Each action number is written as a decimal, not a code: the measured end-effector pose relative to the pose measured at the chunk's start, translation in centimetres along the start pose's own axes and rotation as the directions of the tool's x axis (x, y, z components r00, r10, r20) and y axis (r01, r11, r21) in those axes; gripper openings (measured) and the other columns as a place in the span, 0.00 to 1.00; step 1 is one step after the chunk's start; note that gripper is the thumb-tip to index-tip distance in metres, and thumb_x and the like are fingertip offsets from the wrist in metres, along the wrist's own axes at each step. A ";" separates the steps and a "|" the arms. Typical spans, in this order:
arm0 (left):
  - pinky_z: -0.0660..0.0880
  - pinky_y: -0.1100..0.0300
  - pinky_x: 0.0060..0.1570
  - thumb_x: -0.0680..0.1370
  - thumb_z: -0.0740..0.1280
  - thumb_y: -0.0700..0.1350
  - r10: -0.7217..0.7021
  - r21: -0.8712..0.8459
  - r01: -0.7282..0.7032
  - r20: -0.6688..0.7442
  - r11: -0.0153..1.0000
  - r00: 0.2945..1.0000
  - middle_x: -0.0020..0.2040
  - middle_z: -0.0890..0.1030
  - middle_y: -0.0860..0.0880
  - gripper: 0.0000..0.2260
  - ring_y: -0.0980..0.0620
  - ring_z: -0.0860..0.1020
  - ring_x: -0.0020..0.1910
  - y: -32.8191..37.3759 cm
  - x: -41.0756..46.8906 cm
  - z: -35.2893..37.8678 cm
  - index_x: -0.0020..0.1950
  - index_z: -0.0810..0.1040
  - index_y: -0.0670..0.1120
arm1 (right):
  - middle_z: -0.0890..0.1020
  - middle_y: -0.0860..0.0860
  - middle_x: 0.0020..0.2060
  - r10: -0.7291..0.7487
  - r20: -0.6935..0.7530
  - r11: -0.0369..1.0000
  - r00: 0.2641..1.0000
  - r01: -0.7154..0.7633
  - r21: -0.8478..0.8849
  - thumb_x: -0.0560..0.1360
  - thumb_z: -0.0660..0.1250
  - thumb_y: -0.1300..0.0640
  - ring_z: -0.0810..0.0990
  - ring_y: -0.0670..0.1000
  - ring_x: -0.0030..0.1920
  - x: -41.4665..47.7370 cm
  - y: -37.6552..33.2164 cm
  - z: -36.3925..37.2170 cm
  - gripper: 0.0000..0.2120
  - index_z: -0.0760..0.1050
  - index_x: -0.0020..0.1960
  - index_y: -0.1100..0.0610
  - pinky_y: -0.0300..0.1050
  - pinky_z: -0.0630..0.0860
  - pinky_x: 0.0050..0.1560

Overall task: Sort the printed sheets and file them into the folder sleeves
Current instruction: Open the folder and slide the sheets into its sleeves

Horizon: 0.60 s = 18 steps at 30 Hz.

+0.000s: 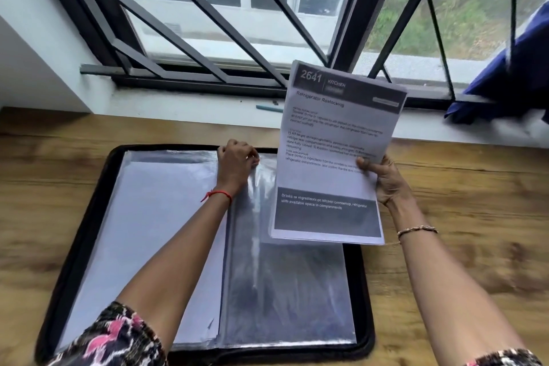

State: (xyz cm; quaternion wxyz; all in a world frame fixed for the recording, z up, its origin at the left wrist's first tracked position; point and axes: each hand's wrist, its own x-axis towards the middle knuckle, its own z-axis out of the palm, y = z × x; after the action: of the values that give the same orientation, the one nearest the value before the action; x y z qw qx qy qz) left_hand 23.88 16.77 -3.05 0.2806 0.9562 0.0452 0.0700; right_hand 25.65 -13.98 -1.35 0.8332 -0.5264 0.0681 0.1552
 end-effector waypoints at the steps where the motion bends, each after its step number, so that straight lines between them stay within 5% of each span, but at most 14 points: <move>1: 0.59 0.54 0.53 0.74 0.69 0.41 0.002 0.014 -0.002 -0.001 1.000 1.000 0.49 0.81 0.47 0.04 0.46 0.71 0.55 0.0 0.0 0.1 0.45 0.83 0.44 | 0.84 0.54 0.48 0.000 0.008 1.000 1.000 0.000 0.005 0.46 0.84 0.58 0.81 0.56 0.52 0.1 0.0 -0.1 0.35 0.79 0.52 0.56 0.59 0.76 0.56; 13: 0.69 0.50 0.46 0.66 0.69 0.35 0.145 -0.002 -0.146 -0.081 0.989 0.986 0.33 0.81 0.41 0.03 0.41 0.78 0.42 -0.1 -0.5 -0.1 0.36 0.83 0.39 | 0.85 0.50 0.43 -0.069 0.014 0.997 0.998 0.069 0.019 0.44 0.85 0.54 0.84 0.50 0.45 -0.6 -0.9 0.0 0.29 0.84 0.44 0.52 0.49 0.81 0.49; 18: 0.64 0.45 0.59 0.74 0.65 0.35 0.147 0.017 -0.147 -0.013 0.989 0.989 0.45 0.81 0.40 0.05 0.42 0.77 0.53 -0.1 -0.4 -0.1 0.45 0.81 0.39 | 0.85 0.51 0.44 -0.090 -0.001 0.996 0.996 0.090 -0.004 0.50 0.82 0.62 0.83 0.51 0.47 -0.4 -1.6 0.1 0.26 0.82 0.47 0.54 0.49 0.80 0.50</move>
State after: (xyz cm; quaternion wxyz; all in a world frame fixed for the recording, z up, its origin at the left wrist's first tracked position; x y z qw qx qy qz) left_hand 23.46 16.88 -3.06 0.2669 0.9586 -0.0227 0.0969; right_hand 25.80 -14.57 0.18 0.8384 -0.5304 0.0446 0.1173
